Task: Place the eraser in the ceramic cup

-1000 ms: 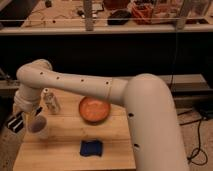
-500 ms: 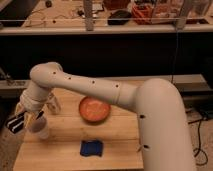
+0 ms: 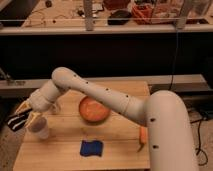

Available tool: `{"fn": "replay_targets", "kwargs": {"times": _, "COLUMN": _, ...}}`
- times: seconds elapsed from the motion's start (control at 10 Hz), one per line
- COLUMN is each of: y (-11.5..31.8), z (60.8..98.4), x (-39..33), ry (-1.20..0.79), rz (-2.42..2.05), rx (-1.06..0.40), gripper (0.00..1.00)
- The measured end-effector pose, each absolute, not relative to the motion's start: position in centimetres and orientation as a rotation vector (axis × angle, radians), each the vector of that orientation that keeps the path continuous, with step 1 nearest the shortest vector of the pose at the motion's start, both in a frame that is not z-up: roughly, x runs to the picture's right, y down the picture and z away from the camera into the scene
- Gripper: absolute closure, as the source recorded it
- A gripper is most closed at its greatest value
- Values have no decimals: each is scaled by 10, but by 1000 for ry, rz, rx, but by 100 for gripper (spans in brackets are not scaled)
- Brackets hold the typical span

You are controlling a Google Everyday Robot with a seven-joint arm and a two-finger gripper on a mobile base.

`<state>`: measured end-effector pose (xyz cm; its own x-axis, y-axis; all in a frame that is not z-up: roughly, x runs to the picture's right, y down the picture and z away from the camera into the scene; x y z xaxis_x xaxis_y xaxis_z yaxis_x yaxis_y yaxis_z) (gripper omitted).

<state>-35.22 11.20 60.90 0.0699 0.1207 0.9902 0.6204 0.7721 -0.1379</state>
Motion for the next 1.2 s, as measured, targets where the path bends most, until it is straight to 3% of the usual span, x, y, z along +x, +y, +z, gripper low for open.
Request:
{"fn": "replay_targets", "kwargs": {"times": 0.6, "y": 132, "z": 595, "x": -347, "ry": -1534, "rz": -415, "rx": -726, "gripper": 100}}
{"fn": "replay_targets", "kwargs": {"times": 1.2, "y": 153, "z": 617, "x": -344, "ry": -1534, "rz": -362, "rx": -782, "gripper": 100}}
